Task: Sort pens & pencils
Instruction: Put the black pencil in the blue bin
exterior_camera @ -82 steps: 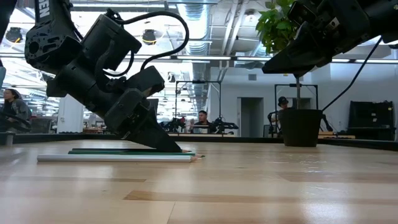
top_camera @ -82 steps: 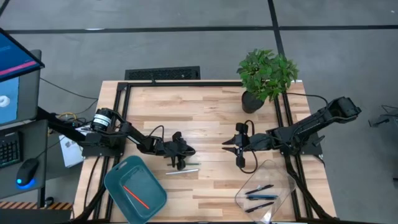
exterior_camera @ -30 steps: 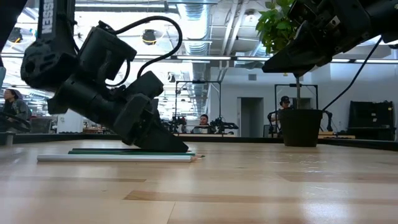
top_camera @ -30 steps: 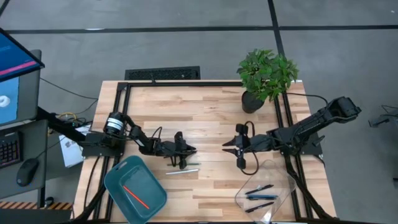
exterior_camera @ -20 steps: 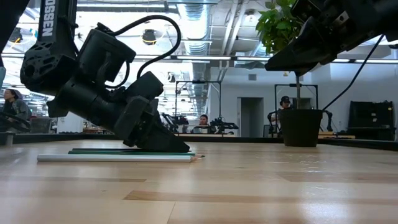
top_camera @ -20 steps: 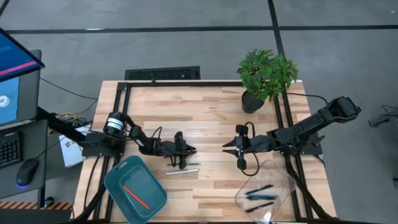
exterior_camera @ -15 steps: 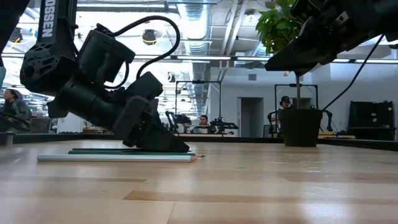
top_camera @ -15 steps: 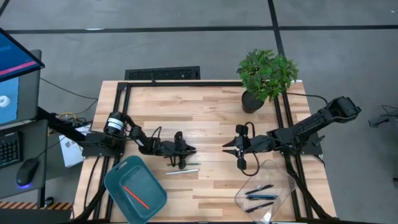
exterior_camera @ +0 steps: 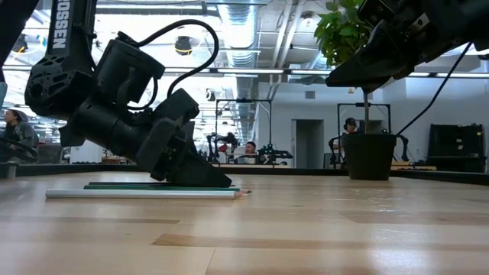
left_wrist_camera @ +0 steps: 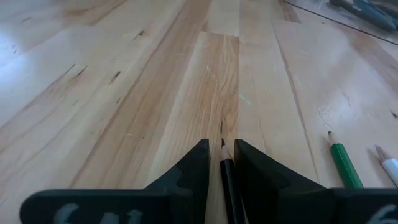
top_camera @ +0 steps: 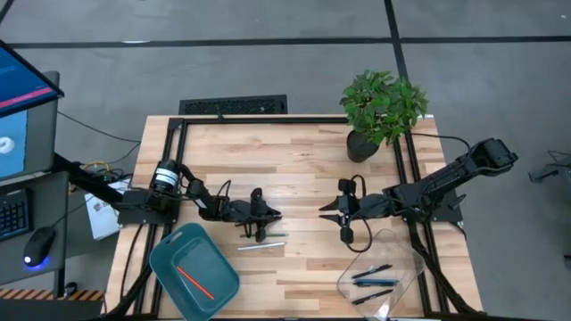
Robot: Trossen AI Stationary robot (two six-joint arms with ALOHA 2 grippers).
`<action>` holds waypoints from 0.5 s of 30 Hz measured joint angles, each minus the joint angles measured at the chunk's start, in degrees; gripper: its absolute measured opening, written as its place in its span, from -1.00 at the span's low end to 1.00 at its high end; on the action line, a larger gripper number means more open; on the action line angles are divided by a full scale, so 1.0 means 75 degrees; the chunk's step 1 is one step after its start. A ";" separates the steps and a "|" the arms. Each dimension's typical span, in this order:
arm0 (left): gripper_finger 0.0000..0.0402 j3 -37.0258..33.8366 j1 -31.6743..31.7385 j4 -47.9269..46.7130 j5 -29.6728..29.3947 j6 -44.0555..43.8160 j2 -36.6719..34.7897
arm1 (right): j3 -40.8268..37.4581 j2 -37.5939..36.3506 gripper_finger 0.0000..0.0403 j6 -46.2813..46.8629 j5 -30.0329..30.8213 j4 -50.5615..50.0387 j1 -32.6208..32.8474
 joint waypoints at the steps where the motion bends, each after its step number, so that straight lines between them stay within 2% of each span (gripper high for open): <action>1: -0.64 0.0000 0.0007 0.0000 0.0004 0.0031 0.0000 | 0.0000 0.0000 -0.44 -0.0001 0.0002 0.0000 0.0000; 15: -0.64 -0.0003 0.0067 -0.0017 0.0146 0.0016 -0.0006 | 0.0000 -0.0001 -0.44 0.0000 0.0003 0.0000 0.0000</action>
